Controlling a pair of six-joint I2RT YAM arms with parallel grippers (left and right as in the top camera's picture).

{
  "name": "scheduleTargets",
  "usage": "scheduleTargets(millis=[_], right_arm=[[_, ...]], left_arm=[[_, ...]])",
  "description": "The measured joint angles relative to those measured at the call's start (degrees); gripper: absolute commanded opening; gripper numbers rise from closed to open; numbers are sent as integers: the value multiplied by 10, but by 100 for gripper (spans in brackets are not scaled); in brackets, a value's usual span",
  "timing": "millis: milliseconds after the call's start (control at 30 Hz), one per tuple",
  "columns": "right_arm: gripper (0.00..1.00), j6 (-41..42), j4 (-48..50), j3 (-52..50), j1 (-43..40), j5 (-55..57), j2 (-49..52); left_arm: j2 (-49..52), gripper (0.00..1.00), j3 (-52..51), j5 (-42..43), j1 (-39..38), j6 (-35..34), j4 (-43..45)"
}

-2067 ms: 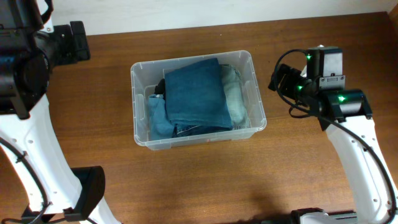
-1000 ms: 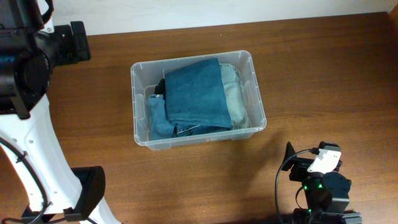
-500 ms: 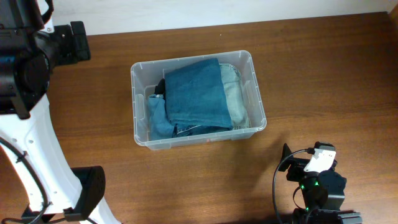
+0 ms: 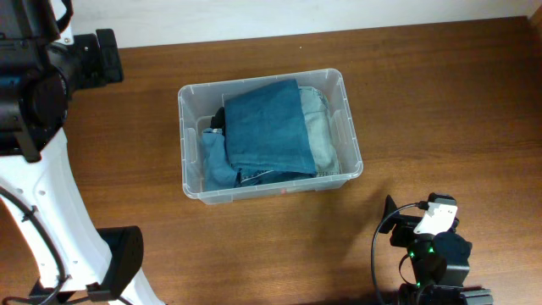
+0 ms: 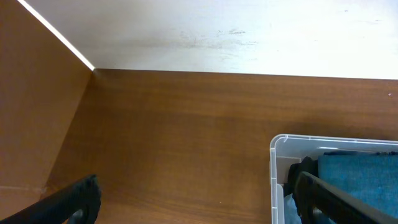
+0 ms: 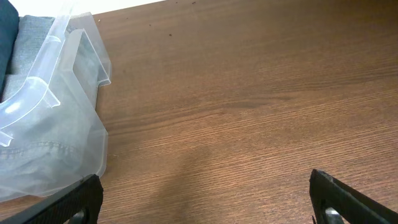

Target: Pack container

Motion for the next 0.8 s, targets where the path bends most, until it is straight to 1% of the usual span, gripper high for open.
scheduleTargets(millis=[200,267,333,367,400,433,467,500,567,633,667,733,767,800], right_arm=[[98,0,0,0,0,0,0],[98,0,0,0,0,0,0],[98,0,0,0,0,0,0],[98,0,0,0,0,0,0],[98,0,0,0,0,0,0],[98,0,0,0,0,0,0],[98,0,0,0,0,0,0],[98,0,2,0,0,0,0],[99,0,2,0,0,0,0],[98,0,3,-1,0,0,0],[98,0,4,-1,0,0,0],[98,0,4,-1,0,0,-1],[98,0,3,-1,0,0,-1],[99,0,4,-1,0,0,-1]], left_arm=[[-8,99,-19,-1,-4,0,1],[-33,99,-70,-9,-14,2,23],[-78,99,-147,-13,-22,3,89],[-127,99,-230,-10,-24,10,166],[-150,100,-268,-7,-24,18,193],[-202,99,-354,6,-24,32,257],[-238,100,-409,16,-24,45,294],[-286,99,-489,30,-24,59,353],[-374,99,-630,58,-24,83,427],[-428,99,-732,74,-24,94,496],[-461,100,-802,82,-24,97,543],[-520,99,-944,96,-24,104,587],[-532,99,-977,97,-24,105,599],[-551,99,-1027,100,-24,106,633]])
